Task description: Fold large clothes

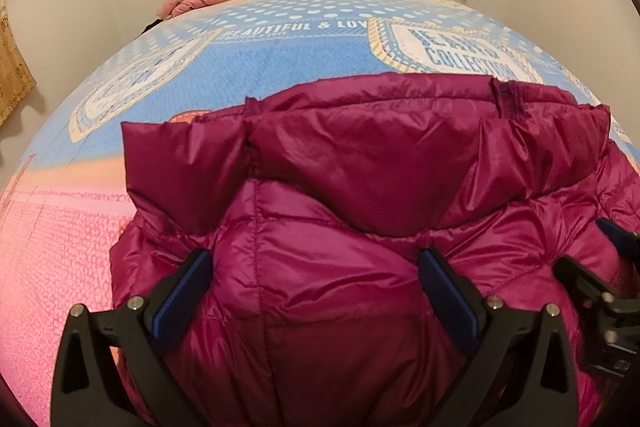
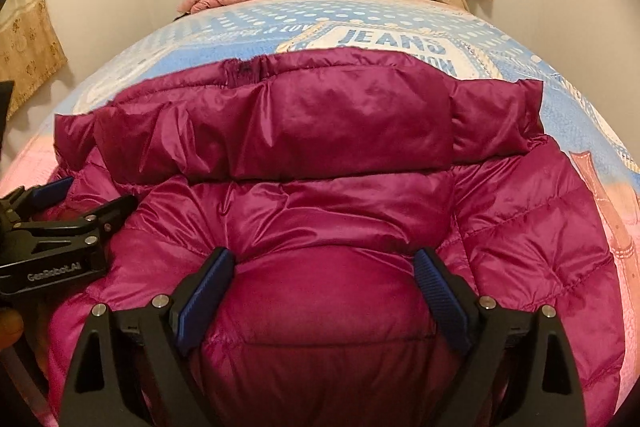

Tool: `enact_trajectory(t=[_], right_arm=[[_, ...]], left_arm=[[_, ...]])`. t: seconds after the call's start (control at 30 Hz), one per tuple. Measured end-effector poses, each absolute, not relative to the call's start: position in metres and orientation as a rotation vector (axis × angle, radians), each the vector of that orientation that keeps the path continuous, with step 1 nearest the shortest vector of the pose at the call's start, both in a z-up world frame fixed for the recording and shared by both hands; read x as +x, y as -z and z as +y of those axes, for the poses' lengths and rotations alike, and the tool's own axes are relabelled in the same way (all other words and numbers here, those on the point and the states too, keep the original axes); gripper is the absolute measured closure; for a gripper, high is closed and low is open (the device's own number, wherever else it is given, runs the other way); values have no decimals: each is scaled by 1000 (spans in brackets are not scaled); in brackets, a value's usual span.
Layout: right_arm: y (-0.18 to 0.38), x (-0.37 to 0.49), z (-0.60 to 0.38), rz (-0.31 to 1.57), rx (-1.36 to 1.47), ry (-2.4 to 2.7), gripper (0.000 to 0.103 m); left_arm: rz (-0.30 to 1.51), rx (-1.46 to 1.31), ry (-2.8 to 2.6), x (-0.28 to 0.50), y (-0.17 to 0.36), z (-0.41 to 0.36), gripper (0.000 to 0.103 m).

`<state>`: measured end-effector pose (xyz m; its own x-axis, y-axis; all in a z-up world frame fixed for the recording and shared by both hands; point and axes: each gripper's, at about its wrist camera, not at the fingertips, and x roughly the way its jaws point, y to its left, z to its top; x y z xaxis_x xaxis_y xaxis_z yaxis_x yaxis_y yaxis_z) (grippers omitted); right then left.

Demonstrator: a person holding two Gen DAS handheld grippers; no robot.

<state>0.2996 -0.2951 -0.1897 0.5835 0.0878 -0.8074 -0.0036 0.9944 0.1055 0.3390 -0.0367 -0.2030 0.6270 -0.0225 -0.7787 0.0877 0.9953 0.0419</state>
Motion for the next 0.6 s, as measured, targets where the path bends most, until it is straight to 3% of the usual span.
enact_trajectory(t=[0.2,0.37,0.6], right_arm=[[163,259,-295,871,142,-107,11],[181,248,-276,898,20,-105,11],[191,255,-281,935,45,-98,8]], left_arm=[[891,66,69,340,204,-36,0],[872,41,59,330,195,-31,0],[798,-16,96,249,163,10,0]])
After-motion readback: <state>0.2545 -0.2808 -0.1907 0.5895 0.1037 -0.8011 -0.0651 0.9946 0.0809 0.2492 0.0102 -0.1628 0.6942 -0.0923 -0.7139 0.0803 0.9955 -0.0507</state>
